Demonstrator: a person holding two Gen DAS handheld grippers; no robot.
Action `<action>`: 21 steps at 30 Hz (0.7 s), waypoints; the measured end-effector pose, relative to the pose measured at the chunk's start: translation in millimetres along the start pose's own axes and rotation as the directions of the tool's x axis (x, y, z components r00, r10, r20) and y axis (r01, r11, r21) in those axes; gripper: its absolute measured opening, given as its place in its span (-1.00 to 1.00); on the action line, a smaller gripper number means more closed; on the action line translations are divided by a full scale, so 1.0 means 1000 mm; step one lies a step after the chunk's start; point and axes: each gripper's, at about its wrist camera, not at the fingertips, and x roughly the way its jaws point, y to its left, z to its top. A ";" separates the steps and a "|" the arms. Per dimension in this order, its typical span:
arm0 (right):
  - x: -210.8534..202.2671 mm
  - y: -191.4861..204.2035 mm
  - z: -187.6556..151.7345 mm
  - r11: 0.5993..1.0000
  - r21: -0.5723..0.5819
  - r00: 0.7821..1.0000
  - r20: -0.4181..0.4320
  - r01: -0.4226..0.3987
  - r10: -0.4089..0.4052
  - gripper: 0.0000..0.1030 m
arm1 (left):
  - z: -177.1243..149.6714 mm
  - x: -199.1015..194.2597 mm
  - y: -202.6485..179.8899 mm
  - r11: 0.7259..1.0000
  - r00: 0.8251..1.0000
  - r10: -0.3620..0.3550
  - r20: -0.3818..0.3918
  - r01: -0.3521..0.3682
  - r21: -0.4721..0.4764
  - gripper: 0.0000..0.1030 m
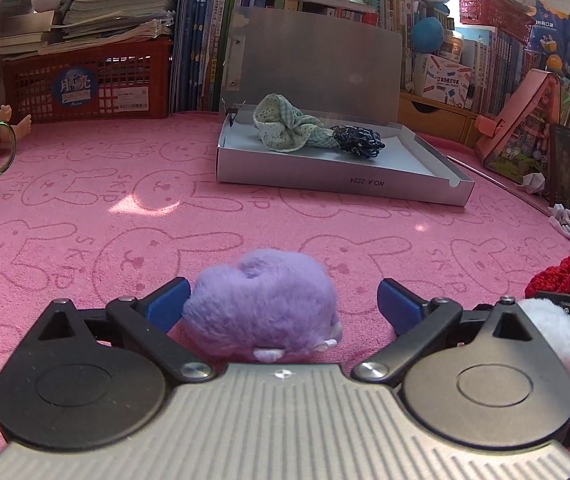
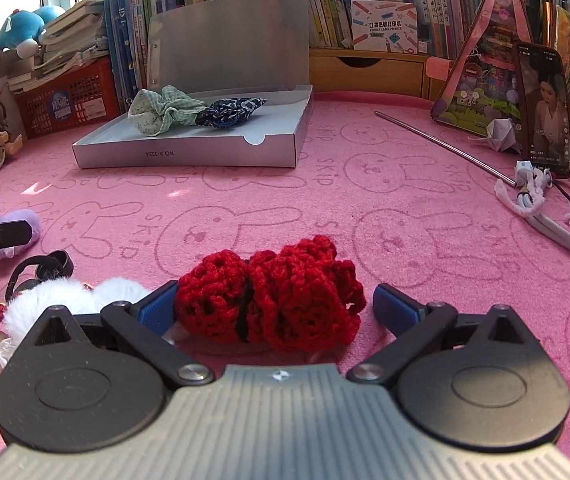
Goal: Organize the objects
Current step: 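Grasp the purple plush with the left tool while the right tool grasps the red crocheted item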
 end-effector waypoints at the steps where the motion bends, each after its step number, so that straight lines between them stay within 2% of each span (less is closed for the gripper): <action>1: 0.000 0.000 0.000 1.000 0.001 1.000 0.000 0.000 0.000 1.00 | -0.001 0.002 0.000 1.000 1.000 0.002 -0.014 -0.002 -0.002 0.96; 21: 0.000 -0.001 0.000 1.000 0.002 1.000 0.002 0.002 -0.002 1.00 | -0.003 0.005 -0.007 0.999 0.999 0.036 -0.016 -0.035 0.030 0.96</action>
